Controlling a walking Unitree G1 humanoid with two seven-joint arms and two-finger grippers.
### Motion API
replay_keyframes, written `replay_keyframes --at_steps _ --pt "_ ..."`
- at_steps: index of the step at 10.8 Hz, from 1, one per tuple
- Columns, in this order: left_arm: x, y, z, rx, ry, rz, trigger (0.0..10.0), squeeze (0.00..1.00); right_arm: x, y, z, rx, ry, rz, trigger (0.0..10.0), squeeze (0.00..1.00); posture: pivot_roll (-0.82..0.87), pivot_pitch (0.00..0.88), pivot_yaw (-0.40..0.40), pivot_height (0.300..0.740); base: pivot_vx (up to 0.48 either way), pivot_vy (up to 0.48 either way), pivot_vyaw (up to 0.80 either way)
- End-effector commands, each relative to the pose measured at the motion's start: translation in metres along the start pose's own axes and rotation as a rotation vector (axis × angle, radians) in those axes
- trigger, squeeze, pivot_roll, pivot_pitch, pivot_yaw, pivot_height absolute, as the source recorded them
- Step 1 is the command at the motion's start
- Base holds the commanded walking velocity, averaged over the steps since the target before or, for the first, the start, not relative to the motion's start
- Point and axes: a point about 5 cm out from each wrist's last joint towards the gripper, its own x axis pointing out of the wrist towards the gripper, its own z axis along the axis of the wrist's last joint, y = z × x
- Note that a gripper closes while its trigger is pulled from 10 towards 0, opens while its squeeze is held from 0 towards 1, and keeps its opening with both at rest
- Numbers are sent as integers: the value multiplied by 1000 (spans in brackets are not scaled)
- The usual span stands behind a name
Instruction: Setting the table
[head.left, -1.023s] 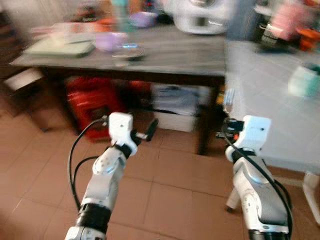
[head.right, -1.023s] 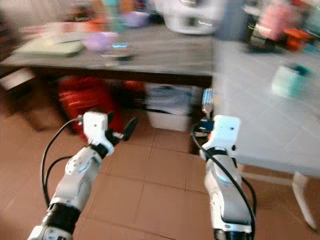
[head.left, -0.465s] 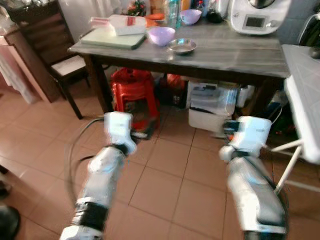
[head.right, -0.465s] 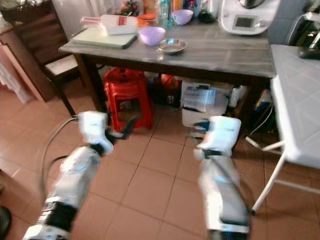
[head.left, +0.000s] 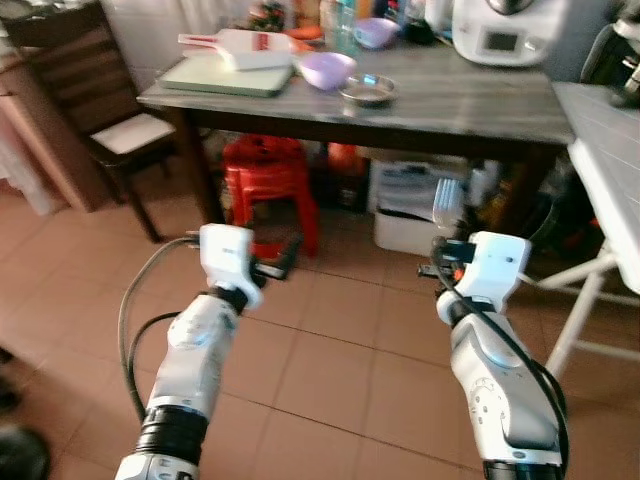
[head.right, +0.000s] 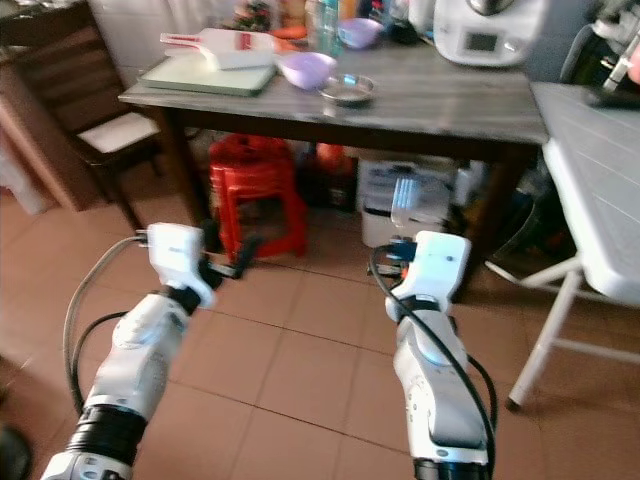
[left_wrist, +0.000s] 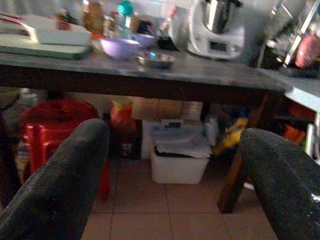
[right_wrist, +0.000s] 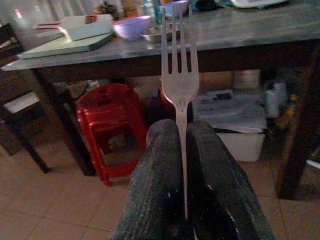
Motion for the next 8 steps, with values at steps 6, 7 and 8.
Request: replay_keyframes --at_steps 6,7,8 --pt "-1 -7 1 -38 -13 -48 10000 0 0 -2 4 -12 -23 -5 10000 0 -5 41 49 740 312 0 0" --pt "0 -8 1 -40 -13 -51 10000 0 0 -1 4 -10 -23 -5 10000 0 -6 42 50 740 334 0 0" --pt "-1 -8 1 -42 -11 -53 10000 0 0 -2 4 -10 -23 -8 10000 0 -7 44 50 740 330 0 0"
